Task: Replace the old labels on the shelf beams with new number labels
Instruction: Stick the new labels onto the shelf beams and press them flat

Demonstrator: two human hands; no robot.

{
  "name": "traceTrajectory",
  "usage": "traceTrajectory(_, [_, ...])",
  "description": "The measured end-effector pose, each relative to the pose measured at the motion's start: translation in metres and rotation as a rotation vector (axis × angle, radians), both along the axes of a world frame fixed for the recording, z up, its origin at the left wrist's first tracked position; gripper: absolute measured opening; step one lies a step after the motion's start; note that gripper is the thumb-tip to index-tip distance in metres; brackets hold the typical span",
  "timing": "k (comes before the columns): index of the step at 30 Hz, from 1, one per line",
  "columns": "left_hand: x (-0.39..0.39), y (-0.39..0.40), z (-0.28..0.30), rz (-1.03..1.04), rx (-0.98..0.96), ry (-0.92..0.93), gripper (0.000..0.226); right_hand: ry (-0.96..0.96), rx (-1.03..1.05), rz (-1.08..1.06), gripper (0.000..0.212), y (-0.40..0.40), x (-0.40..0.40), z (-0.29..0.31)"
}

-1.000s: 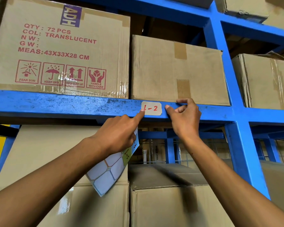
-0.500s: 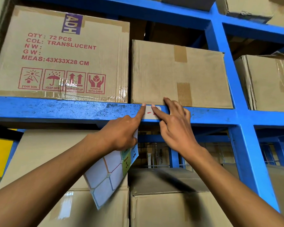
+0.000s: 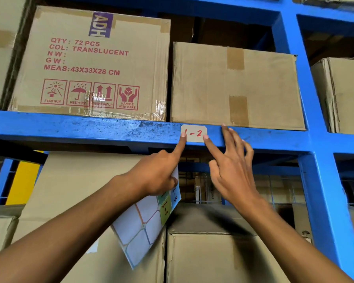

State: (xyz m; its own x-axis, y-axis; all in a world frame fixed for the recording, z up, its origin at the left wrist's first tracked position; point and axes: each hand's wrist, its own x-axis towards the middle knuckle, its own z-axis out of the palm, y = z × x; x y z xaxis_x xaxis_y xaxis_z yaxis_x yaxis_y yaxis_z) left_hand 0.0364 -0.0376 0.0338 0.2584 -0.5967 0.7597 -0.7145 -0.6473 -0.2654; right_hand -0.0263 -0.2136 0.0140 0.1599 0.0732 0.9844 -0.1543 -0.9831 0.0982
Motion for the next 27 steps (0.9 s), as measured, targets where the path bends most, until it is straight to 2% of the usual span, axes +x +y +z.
traceTrajectory(6, [-0.004, -0.002, -0.006, 0.01, -0.035, 0.038, 0.11, -0.07, 0.013, 0.064, 0.058, 0.002, -0.003, 0.002])
traceTrajectory(13, [-0.005, -0.004, -0.016, -0.006, -0.084, 0.034, 0.113, 0.047, -0.139, -0.012, 0.062, -0.003, 0.0, 0.006])
traceTrajectory(20, [-0.012, -0.002, -0.017, 0.089, -0.099, 0.069, 0.108, 0.024, -0.05, 0.093, 0.057, -0.005, -0.007, 0.004])
traceTrajectory(23, [-0.016, -0.001, -0.016, 0.109, -0.093, 0.101, 0.106, 0.081, -0.06, 0.004, 0.064, -0.002, -0.005, 0.024])
traceTrajectory(27, [-0.019, 0.002, -0.017, 0.078, -0.117, 0.119, 0.103, 0.113, -0.07, -0.076, 0.061, 0.003, -0.01, 0.022])
